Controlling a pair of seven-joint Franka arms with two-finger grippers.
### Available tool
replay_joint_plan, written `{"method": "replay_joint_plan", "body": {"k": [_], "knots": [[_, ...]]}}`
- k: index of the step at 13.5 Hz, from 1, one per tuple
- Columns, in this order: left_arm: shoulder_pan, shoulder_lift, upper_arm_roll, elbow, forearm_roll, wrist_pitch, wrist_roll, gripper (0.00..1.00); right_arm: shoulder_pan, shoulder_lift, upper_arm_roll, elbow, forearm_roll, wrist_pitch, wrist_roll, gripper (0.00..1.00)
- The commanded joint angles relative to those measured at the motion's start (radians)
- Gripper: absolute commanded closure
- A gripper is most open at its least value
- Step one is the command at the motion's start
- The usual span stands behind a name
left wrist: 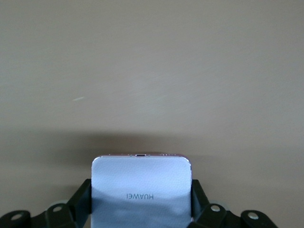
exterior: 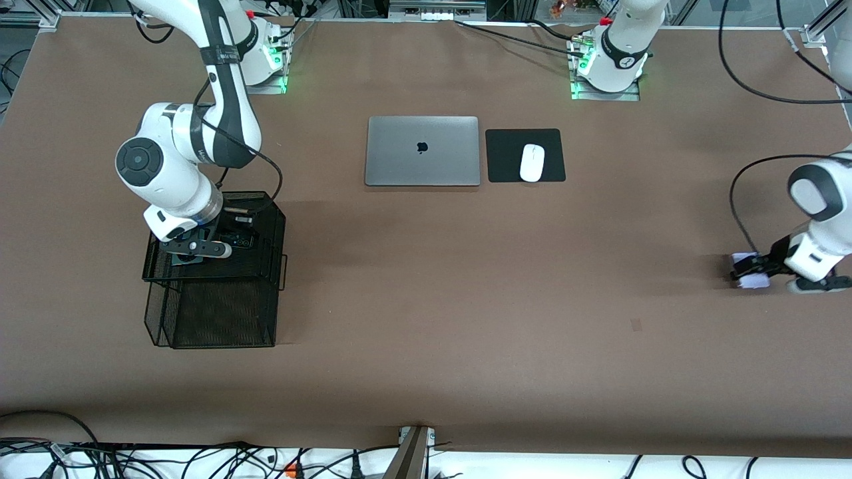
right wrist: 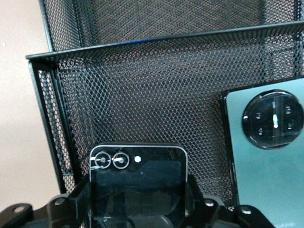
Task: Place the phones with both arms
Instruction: 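Release the flip phone in the basket while the left gripper sets down the white phone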
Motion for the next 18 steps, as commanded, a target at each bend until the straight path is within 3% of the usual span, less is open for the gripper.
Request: {"method": "replay_joint_plan", "body": {"k": [1, 2, 3, 4, 8, 12, 15, 18], "knots": [[-0.127, 0.005, 0.008, 0.031, -0.018, -0.025, -0.165, 1.0, 0.006, -0.019, -0.007, -0.01, -0.009, 0.016, -0.003, 0.39], [-0.185, 0.007, 0.008, 0.041, -0.017, -0.025, -0.252, 1.0, 0.003, -0.017, -0.007, -0.009, -0.008, 0.016, -0.003, 0.18], [-0.253, 0.01, 0.012, 0.054, -0.017, -0.026, -0.339, 1.0, 0.0, -0.017, -0.007, -0.006, -0.008, 0.014, -0.003, 0.13], [-0.305, 0.01, 0.015, 0.057, -0.017, -0.026, -0.421, 1.0, -0.003, -0.017, -0.01, -0.003, -0.008, 0.013, -0.001, 0.0], [-0.543, 0.011, 0.048, 0.073, -0.003, -0.042, -0.803, 1.0, -0.008, -0.019, -0.043, 0.057, -0.008, -0.009, -0.006, 0.0], [-0.809, 0.053, 0.157, 0.217, -0.004, -0.241, -1.09, 1.0, -0.037, -0.017, -0.104, 0.235, -0.008, -0.235, -0.011, 0.0], [-0.946, 0.122, 0.177, 0.307, -0.004, -0.249, -1.283, 1.0, -0.071, 0.022, -0.101, 0.319, -0.003, -0.311, -0.009, 0.0], [-1.061, 0.194, 0.177, 0.421, -0.004, -0.247, -1.304, 1.0, -0.071, 0.029, -0.101, 0.327, -0.005, -0.311, -0.008, 0.0]]}}
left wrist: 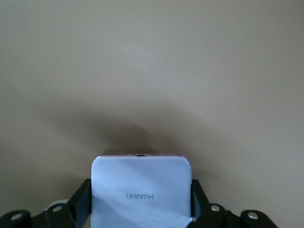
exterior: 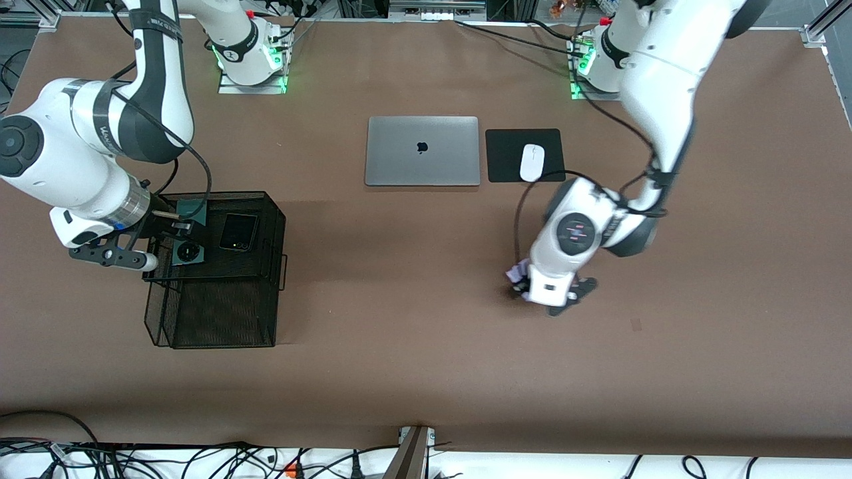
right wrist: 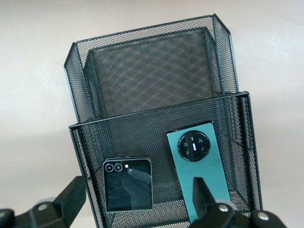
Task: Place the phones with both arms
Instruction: 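Release the flip phone in the basket while the left gripper sets down the white phone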
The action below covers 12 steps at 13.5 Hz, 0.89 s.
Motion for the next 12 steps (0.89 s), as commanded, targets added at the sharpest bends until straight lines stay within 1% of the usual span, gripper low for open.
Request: {"method": "replay_joint_plan", "body": {"k": [1, 3, 4, 7, 8, 10, 12], "knots": [[-0.112, 0.092, 0.02, 0.173, -0.005, -0.03, -0.011, 1.0, -0.012, 0.022, 0.007, 0.028, -0.005, -0.023, -0.006, 0.0], [-0.192, 0.14, 0.02, 0.248, 0.02, -0.03, 0.012, 1.0, -0.009, 0.02, 0.007, 0.029, -0.006, -0.025, -0.006, 0.0], [-0.219, 0.152, 0.021, 0.268, 0.023, -0.03, 0.013, 1.0, -0.009, 0.02, 0.007, 0.028, -0.008, -0.027, -0.008, 0.0], [-0.299, 0.169, 0.023, 0.277, 0.043, -0.027, 0.061, 1.0, -0.011, 0.02, 0.007, 0.029, -0.008, -0.025, -0.008, 0.0], [-0.321, 0.181, 0.025, 0.302, 0.044, -0.028, 0.061, 1.0, -0.011, 0.02, 0.007, 0.028, -0.008, -0.025, -0.008, 0.0], [-0.374, 0.218, 0.043, 0.375, 0.044, -0.03, 0.061, 1.0, -0.011, 0.02, 0.007, 0.028, -0.008, -0.027, -0.011, 0.0], [-0.433, 0.264, 0.077, 0.447, 0.043, -0.03, 0.062, 1.0, -0.009, 0.02, 0.007, 0.028, -0.008, -0.027, -0.008, 0.0]]}}
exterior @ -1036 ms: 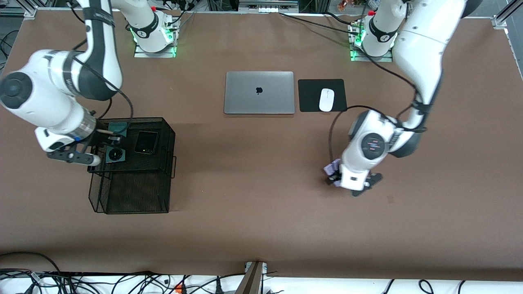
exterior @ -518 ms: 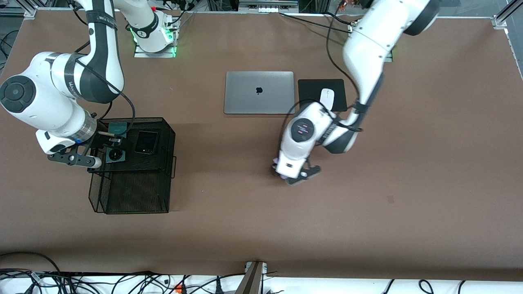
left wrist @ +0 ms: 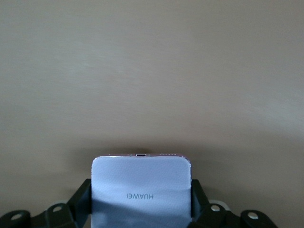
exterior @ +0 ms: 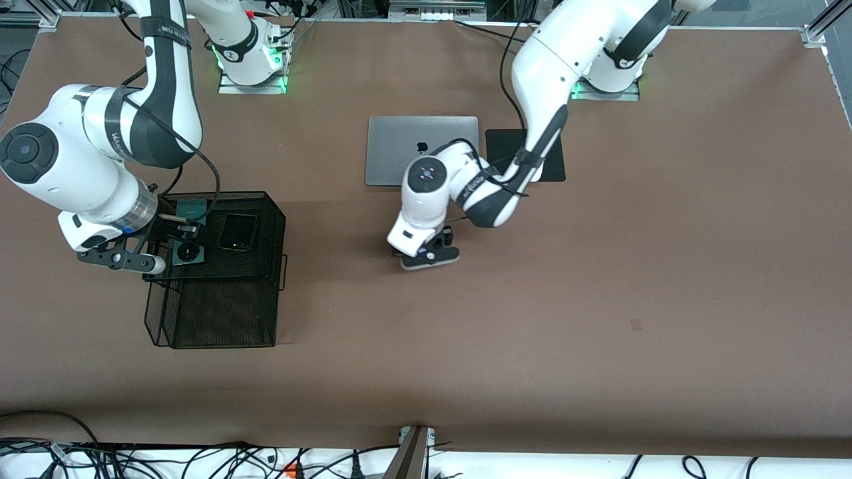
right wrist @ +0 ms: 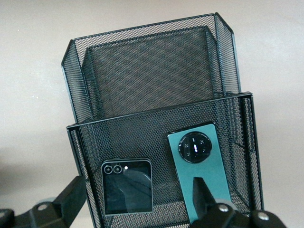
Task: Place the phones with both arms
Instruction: 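Release the flip phone in the basket while the left gripper sets down the white phone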
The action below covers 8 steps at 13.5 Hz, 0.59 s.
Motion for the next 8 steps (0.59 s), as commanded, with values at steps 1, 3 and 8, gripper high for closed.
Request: {"method": "replay_joint_plan", "body": {"k": [1, 3, 8], "knots": [[-0.079, 0.087, 0.054, 0.149, 0.013, -0.028, 0.018, 1.0, -0.009, 0.002, 0.005, 0.021, -0.008, -0.025, -0.006, 0.01], [-0.112, 0.111, 0.082, 0.162, 0.013, -0.02, 0.017, 1.0, -0.009, 0.0, 0.005, 0.021, -0.008, -0.025, -0.006, 0.0], [-0.135, 0.124, 0.112, 0.166, 0.013, -0.008, 0.014, 0.46, -0.009, 0.002, 0.005, 0.021, -0.008, -0.025, -0.006, 0.0]]}}
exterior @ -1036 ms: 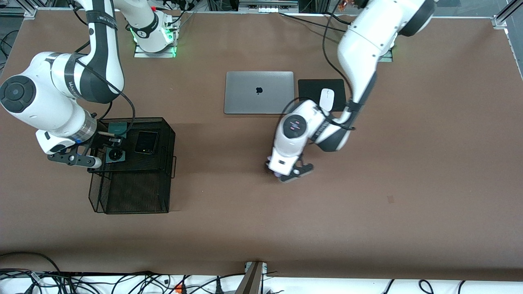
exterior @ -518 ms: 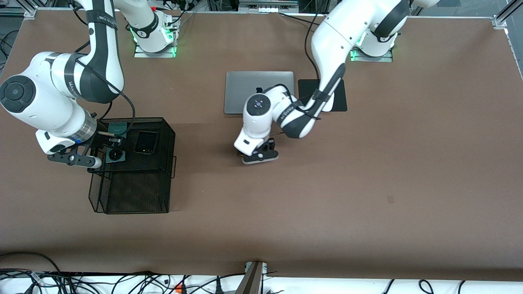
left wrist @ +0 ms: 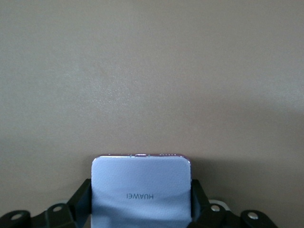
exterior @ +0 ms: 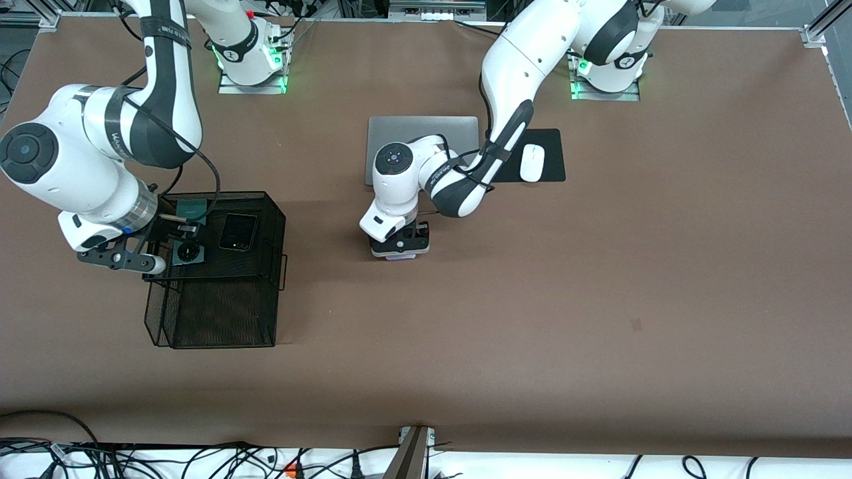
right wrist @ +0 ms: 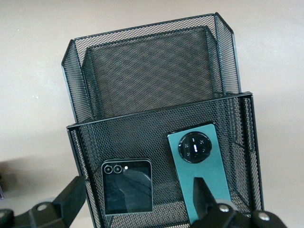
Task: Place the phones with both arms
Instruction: 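Release the flip phone in the basket while the left gripper sets down the white phone, then move the right gripper to the white phone while the left gripper withdraws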
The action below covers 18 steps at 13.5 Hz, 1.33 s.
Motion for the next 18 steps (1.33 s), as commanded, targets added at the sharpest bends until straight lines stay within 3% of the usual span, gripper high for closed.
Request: {"method": "replay_joint_plan", "body": {"k": [1, 4, 7, 10, 13, 15, 18], "knots": [[-0.007, 0.023, 0.02, 0.057, 0.013, -0.001, 0.013, 0.0, -0.009, 0.002, 0.005, 0.02, -0.008, -0.025, -0.006, 0.0], [0.005, -0.011, 0.041, 0.068, 0.01, -0.013, 0.017, 0.0, -0.008, 0.0, 0.005, 0.022, -0.006, -0.025, -0.005, 0.0], [0.089, -0.098, 0.037, 0.064, 0.003, -0.118, 0.028, 0.0, -0.003, 0.014, 0.025, 0.084, 0.006, -0.055, 0.01, 0.0], [0.245, -0.265, 0.0, -0.04, -0.004, -0.275, 0.132, 0.0, -0.002, 0.054, 0.109, 0.155, 0.02, -0.077, 0.123, 0.0], [0.413, -0.452, -0.019, -0.189, -0.039, -0.387, 0.352, 0.0, -0.003, 0.126, 0.253, 0.186, 0.128, -0.054, 0.196, 0.0], [0.509, -0.517, -0.019, -0.202, -0.066, -0.483, 0.501, 0.0, 0.0, 0.202, 0.322, 0.217, 0.214, 0.015, 0.196, 0.0], [0.652, -0.595, -0.02, -0.202, -0.092, -0.566, 0.71, 0.0, 0.0, 0.287, 0.433, 0.217, 0.222, 0.147, 0.188, 0.0]]}}
